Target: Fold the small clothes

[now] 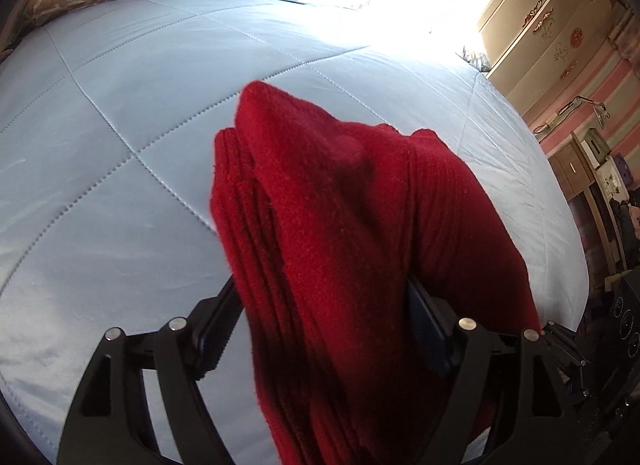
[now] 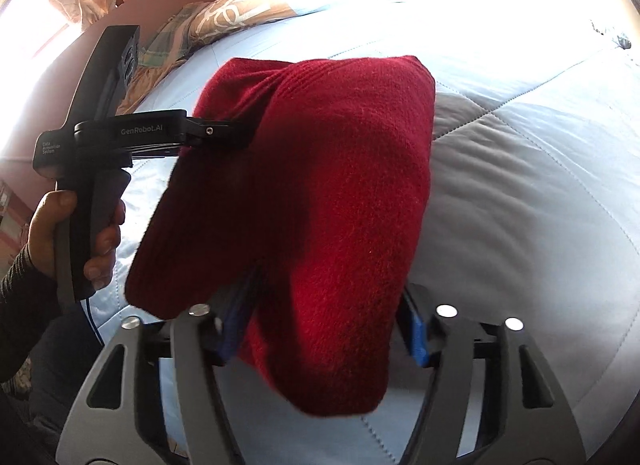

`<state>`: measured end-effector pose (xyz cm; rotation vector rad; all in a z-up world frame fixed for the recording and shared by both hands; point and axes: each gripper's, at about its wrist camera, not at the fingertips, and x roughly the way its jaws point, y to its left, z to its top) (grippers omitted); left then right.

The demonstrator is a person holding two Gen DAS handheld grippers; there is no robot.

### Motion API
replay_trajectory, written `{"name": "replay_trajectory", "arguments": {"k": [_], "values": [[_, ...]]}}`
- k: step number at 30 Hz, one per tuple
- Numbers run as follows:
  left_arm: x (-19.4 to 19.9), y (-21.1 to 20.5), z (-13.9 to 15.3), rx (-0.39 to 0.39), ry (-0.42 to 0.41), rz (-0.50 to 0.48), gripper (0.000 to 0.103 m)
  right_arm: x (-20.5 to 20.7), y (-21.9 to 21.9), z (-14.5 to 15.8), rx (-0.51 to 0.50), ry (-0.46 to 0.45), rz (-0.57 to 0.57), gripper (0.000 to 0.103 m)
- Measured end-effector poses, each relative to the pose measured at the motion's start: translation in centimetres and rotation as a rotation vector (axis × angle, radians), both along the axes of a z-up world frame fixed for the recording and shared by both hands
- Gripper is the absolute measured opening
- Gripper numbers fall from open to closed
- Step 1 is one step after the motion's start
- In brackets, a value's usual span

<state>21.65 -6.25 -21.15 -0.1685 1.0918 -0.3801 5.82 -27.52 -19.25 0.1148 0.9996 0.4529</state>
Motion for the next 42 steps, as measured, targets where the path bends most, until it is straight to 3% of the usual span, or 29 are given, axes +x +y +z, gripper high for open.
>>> {"name": "replay_trajectory", "arguments": {"k": [4, 6, 9, 13, 15, 17, 22, 25, 28, 31, 36, 42], "values": [[-5.3, 0.1, 3.4, 0.104, -0.146, 0.011, 0.085, -3.3, -1.3, 3.9, -0.054, -0.169, -0.06, 0.095], [-8.4, -0.6, 3.7, 0.199, -0.232, -0.007, 0.089, -4.5, -1.1, 4.7, -0.162, -0.251, -0.111, 0.097], [-11.8, -1.8, 2.3, 0.319, -0.301, -0.045, 0.089, -4.7, -0.8, 3.8, -0.286, -0.266, -0.128, 0.096], [-12.8, -2.0, -0.8, 0.493, -0.345, -0.025, 0.091, -4.0, 0.1, 1.6, -0.468, -0.298, -0.099, 0.095], [-11.3, -1.3, -2.5, 0.477, -0.306, -0.009, 0.092, -2.2, 0.6, -0.2, -0.503, -0.282, -0.104, 0.095], [-10.5, 0.4, -3.1, 0.431, -0.296, 0.019, 0.101, -1.3, 0.2, -1.8, -0.494, -0.25, -0.117, 0.096], [-9.4, 2.5, -4.2, 0.329, -0.256, -0.01, 0.102, -0.5, -1.8, -3.4, -0.388, -0.19, -0.171, 0.1], [-9.8, 3.4, -2.3, 0.277, -0.256, -0.005, 0.102, -1.4, -1.7, -1.3, -0.335, -0.22, -0.173, 0.098], [-10.1, 3.5, 0.8, 0.26, -0.331, 0.005, 0.102, -3.1, -1.4, 1.8, -0.285, -0.327, -0.151, 0.099], [-6.6, 2.9, 3.2, 0.226, -0.358, 0.001, 0.102, -2.9, -0.2, 3.8, -0.241, -0.367, -0.102, 0.099], [1.4, 0.8, 3.6, 0.348, -0.342, 0.013, 0.102, -1.8, 2.3, 4.1, -0.292, -0.381, -0.044, 0.099], [5.2, 1.1, -0.7, 0.465, -0.275, 0.007, 0.102, -1.2, 2.4, 3.4, -0.286, -0.352, -0.055, 0.099]]}}
